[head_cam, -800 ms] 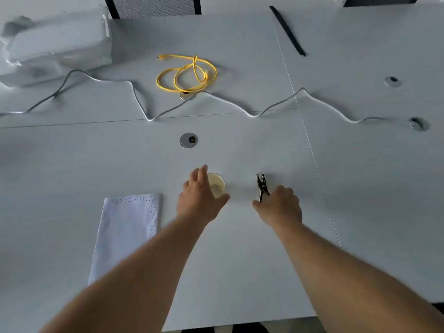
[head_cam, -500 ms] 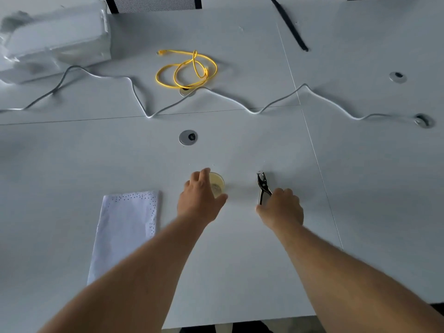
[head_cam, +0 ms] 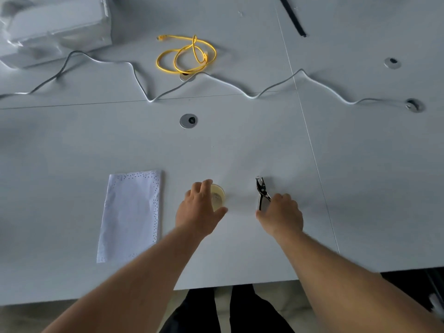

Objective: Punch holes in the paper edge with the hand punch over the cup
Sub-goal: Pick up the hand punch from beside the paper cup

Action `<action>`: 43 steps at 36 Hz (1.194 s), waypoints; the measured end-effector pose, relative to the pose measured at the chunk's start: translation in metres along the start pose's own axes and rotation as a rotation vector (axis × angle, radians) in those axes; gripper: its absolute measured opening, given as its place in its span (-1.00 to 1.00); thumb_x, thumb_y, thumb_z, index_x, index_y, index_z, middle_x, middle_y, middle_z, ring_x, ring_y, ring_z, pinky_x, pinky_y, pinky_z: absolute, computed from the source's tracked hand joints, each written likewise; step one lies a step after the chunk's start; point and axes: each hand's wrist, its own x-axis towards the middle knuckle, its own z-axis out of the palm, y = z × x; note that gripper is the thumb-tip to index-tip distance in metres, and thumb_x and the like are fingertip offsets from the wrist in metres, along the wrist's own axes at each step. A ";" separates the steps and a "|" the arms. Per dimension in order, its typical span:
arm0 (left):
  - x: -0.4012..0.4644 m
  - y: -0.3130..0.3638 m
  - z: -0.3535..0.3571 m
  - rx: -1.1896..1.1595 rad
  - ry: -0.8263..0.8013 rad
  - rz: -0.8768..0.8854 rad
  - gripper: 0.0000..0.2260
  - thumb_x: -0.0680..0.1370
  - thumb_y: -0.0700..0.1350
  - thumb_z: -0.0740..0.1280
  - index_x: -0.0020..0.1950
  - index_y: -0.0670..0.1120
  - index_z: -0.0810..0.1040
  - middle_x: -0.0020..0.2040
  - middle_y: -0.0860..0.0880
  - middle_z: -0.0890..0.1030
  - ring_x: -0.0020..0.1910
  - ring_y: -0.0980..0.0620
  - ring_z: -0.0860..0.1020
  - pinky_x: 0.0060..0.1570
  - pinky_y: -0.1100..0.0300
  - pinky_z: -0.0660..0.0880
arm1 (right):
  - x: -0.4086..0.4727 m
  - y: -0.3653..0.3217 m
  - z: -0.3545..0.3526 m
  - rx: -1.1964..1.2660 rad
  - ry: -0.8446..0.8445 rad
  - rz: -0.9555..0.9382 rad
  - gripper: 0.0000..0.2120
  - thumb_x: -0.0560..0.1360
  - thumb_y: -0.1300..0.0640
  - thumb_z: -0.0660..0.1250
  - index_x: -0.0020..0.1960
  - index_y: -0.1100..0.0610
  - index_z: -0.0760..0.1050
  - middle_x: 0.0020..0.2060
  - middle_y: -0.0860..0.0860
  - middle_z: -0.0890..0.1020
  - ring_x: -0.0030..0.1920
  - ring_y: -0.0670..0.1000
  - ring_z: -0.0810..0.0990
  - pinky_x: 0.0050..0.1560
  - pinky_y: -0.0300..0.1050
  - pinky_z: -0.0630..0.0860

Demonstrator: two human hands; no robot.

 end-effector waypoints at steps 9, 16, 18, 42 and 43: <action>-0.042 -0.007 0.012 0.015 -0.042 0.052 -0.26 0.52 0.20 0.46 0.61 0.05 0.23 0.53 -0.02 0.39 0.46 -0.13 0.44 0.26 -0.04 0.51 | -0.036 0.023 0.011 -0.026 -0.036 0.011 -0.44 0.42 -0.21 0.36 0.26 0.15 0.49 0.19 0.09 0.55 0.21 0.18 0.56 0.10 0.03 0.53; -0.067 -0.016 0.022 0.028 -0.062 0.062 -0.25 0.52 0.22 0.45 0.61 0.07 0.22 0.51 -0.01 0.40 0.45 -0.11 0.45 0.26 -0.02 0.52 | -0.062 0.037 0.018 -0.045 -0.052 0.021 -0.43 0.43 -0.24 0.35 0.27 0.12 0.48 0.19 0.08 0.55 0.17 0.17 0.59 0.07 0.01 0.52; -0.077 -0.018 0.025 0.041 -0.065 0.075 -0.25 0.51 0.22 0.45 0.61 0.07 0.22 0.50 0.00 0.40 0.45 -0.11 0.45 0.27 -0.01 0.51 | -0.071 0.038 0.020 -0.045 -0.053 0.024 -0.43 0.43 -0.24 0.35 0.27 0.12 0.48 0.19 0.07 0.55 0.16 0.17 0.61 0.06 0.00 0.52; -0.121 -0.065 0.020 0.114 -0.063 0.104 -0.12 0.52 0.51 0.07 0.72 0.08 0.03 0.66 0.08 0.29 0.58 -0.02 0.36 0.49 0.00 0.38 | -0.109 0.040 0.033 -0.079 -0.117 -0.002 -0.37 0.39 -0.29 0.33 0.27 0.13 0.43 0.16 0.06 0.56 0.13 0.15 0.65 -0.03 -0.02 0.55; -0.122 -0.071 0.016 0.101 -0.044 0.069 -0.18 0.56 0.48 0.07 0.71 0.07 0.07 0.65 0.07 0.32 0.57 -0.04 0.38 0.46 -0.01 0.41 | -0.109 0.039 0.033 -0.072 -0.120 0.000 -0.39 0.39 -0.25 0.33 0.26 0.15 0.44 0.16 0.07 0.56 0.12 0.16 0.65 0.00 -0.02 0.57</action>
